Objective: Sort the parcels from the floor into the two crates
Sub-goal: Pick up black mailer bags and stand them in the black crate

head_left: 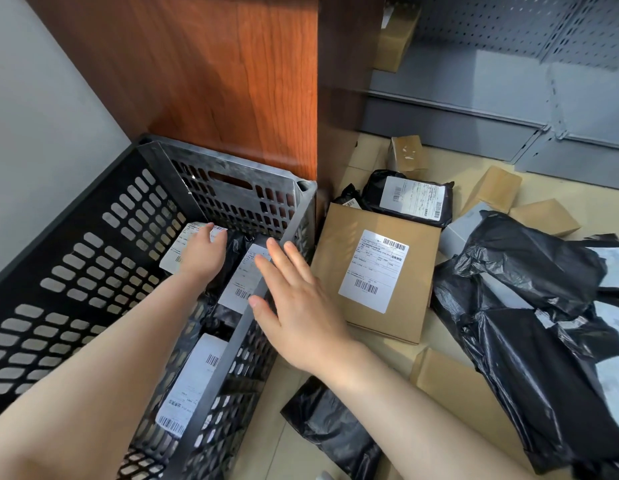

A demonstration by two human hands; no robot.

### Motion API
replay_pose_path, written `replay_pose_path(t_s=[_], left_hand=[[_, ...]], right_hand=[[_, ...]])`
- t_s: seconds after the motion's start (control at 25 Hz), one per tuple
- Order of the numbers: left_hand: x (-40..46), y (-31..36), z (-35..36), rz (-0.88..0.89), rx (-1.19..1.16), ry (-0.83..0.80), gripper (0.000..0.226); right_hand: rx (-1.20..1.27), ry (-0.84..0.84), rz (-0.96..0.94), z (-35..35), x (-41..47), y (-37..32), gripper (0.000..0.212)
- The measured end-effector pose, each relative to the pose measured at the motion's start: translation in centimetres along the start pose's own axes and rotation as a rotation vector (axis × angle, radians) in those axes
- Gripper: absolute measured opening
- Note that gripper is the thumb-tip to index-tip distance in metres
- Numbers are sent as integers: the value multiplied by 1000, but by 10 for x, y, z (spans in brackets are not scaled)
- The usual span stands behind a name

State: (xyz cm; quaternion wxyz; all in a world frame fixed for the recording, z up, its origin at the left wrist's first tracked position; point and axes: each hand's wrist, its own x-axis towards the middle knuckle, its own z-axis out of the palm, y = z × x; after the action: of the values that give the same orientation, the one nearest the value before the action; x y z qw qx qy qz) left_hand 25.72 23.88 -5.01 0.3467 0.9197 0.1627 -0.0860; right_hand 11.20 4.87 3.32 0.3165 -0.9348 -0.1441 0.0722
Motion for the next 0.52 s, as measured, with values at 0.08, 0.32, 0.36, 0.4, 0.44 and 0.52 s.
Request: replay_pose_path(t_s=[0.08,0.32,0.36,0.4,0.44,0.52], left_hand=[[-19,28,-8,57,-135,38,54],[-82,81,-29,294,-184,92,46],[-93,86,-29,346,-148,110,43],[-104,91,-28,396,-117,119,41],[-117,97,-26,442,-100,119,39],[-140,106,-17,502,-100,88,36]], right_hand=[[58,-49,1,-13,-2,1,59],[106,-84,72,-46,-25,13,62],[101,-71,92,-52,-30,18,62],[97,-55,113,-58,-35,23,62],[90,-43,136,-64,-42,30,62],[77,-22,184,-75,-57,48,62]])
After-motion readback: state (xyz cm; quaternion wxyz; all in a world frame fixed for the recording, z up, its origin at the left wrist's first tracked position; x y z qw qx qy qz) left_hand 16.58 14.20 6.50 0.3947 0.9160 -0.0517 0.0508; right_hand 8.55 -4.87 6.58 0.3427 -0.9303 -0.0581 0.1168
